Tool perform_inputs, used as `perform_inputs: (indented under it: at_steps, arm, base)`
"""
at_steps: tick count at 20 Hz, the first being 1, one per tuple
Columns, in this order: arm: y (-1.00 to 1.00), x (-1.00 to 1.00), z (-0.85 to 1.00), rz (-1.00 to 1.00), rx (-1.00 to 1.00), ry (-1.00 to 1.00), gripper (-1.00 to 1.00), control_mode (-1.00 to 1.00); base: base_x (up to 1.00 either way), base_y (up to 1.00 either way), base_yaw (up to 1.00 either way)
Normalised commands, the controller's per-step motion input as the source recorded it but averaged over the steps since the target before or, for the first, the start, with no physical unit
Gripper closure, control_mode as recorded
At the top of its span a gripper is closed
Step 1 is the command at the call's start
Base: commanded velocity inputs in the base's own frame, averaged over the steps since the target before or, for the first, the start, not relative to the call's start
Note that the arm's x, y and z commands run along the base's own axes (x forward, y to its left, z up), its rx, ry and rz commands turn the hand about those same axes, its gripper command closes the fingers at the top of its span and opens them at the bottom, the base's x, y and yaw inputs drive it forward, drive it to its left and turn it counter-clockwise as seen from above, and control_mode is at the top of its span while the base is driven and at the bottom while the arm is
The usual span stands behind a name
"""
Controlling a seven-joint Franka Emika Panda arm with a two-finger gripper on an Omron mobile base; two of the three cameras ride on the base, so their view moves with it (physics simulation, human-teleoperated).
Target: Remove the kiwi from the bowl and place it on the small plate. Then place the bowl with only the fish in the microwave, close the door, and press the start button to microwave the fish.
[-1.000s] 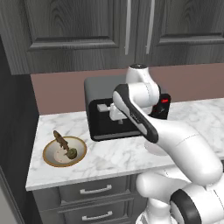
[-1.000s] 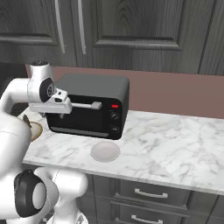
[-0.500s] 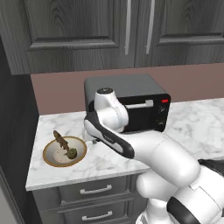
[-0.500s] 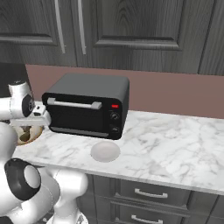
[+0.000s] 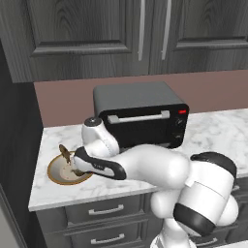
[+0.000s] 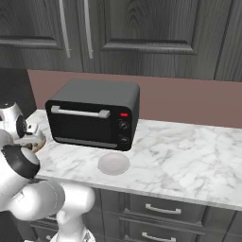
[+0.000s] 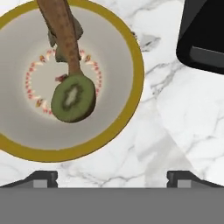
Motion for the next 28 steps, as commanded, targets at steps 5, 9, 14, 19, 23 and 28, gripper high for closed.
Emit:
perform_inputs:
  at_steps: [5, 9, 14, 19, 23, 28]
  arm:
    - [0.53, 0.45, -0.15, 0.06, -0.17, 0.07, -1.0, -1.0]
    - [0.26, 0.26, -0.24, 0.03, -0.04, 0.0, -1.0, -1.0]
    - [0.14, 0.07, -0.3, 0.1, -0.01, 0.0, -1.0, -1.0]
    - [-0.02, 0.0, -0.44, 0.1, 0.0, 0.0, -1.0, -1.0]
    - [-0.04, 0.0, -0.37, 0.05, 0.0, 0.0, -1.0, -1.0]
    - [-0.08, 0.17, -0.31, 0.07, 0.0, 0.0, -1.0, -1.0]
  base:
    - [0.0, 0.0, 0.0]
    - [0.0, 0.0, 0.0]
    - [0.0, 0.0, 0.0]
    - [0.0, 0.0, 0.0]
    - [0.0, 0.0, 0.0]
    - [0.0, 0.0, 0.0]
